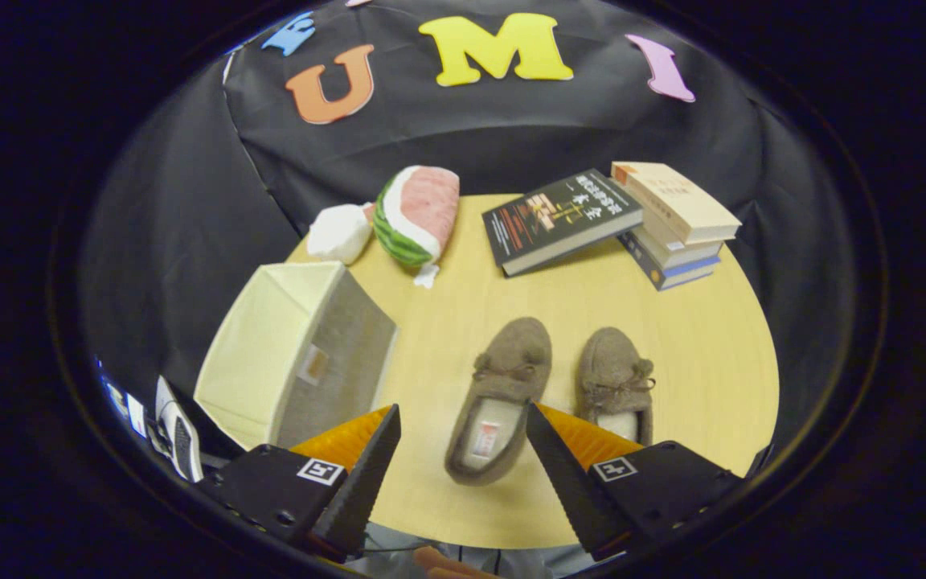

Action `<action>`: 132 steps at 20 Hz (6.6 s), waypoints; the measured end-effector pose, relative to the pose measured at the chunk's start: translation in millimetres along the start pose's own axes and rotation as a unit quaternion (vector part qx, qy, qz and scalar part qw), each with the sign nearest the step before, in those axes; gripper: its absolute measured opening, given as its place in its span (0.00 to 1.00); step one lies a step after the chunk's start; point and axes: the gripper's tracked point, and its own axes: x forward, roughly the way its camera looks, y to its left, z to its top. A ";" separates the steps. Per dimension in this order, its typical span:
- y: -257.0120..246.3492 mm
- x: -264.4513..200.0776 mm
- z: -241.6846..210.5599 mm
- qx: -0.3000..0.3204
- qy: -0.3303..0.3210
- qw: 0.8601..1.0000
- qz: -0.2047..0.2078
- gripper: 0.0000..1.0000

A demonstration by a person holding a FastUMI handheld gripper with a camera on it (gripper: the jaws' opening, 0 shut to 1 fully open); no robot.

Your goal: Open the storage box then place both shoes into the box .Put the left shoe in first, then the right shoe, with the right side of both shoes facing outward in a uniform manner.

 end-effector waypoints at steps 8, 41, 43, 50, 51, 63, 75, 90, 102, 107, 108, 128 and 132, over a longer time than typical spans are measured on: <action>-51.9 69.8 -30.6 0.022 0.085 0.992 -0.086 0.93; 19.5 -18.5 9.9 0.137 0.031 0.990 0.001 0.00; 50.7 -35.6 24.0 0.124 0.017 0.992 0.017 0.00; 178.2 -44.4 40.3 0.113 0.032 0.990 0.084 0.00; 191.6 -35.9 39.1 0.113 0.039 0.989 0.081 0.00; 269.9 94.3 -6.5 0.095 0.113 0.989 -0.020 0.00; 276.7 150.7 -28.0 0.102 0.185 0.976 -0.054 0.06; 226.7 -6.0 34.2 0.035 0.092 0.994 0.040 0.97; -44.6 -30.5 1.2 0.041 0.094 0.993 -0.050 0.96; -143.1 -5.7 -31.6 0.049 0.123 0.985 -0.107 0.95; -156.2 1.2 -35.3 0.049 0.127 0.984 -0.115 0.95; -191.8 60.0 -63.2 0.087 0.136 0.985 -0.055 0.01; -177.8 33.5 -61.8 0.122 0.123 0.984 -0.037 0.00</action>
